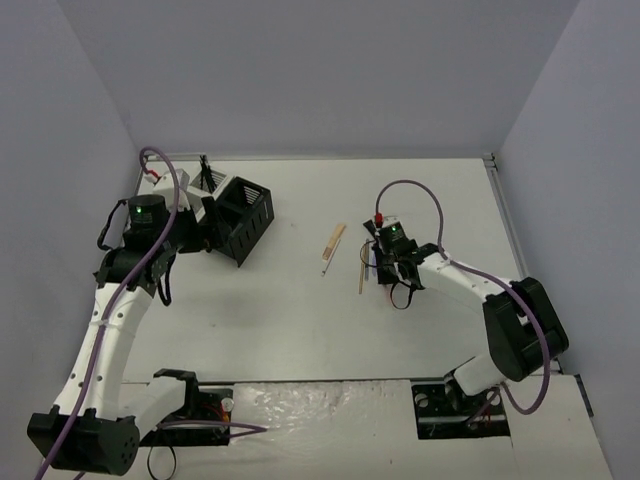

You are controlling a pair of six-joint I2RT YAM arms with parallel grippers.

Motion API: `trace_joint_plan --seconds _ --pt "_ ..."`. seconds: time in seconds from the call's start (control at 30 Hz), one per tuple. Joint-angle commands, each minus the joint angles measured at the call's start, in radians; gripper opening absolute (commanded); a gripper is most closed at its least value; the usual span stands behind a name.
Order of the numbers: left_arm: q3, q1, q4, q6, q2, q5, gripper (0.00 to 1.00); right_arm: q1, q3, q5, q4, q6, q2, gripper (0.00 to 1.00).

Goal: Organize the makeup

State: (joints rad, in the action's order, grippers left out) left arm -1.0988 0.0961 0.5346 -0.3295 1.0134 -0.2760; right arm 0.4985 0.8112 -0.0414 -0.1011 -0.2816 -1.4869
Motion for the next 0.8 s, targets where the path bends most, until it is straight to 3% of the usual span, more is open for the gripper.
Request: trace_joint_plan --seconds 0.0,0.17,0.43,0.77 --pt "-0.035 0.077 -0.108 -0.138 -0.006 -0.112 0.97 0.140 0.053 -0.010 0.099 0.055 0.183 0.01" --pt "-0.055 0.236 -0.172 -0.236 0.022 -0.126 0.97 0.258 0.026 0.031 0.278 0.119 0.283 0.00" --pt "-0.083 0.445 -0.254 -0.328 0.102 -0.093 0.95 0.322 -0.027 0.151 0.529 0.163 0.367 0.00" --pt "-0.091 0.534 -0.339 -0.356 0.189 -0.094 0.78 0.338 -0.045 0.202 0.589 0.155 0.381 0.00"
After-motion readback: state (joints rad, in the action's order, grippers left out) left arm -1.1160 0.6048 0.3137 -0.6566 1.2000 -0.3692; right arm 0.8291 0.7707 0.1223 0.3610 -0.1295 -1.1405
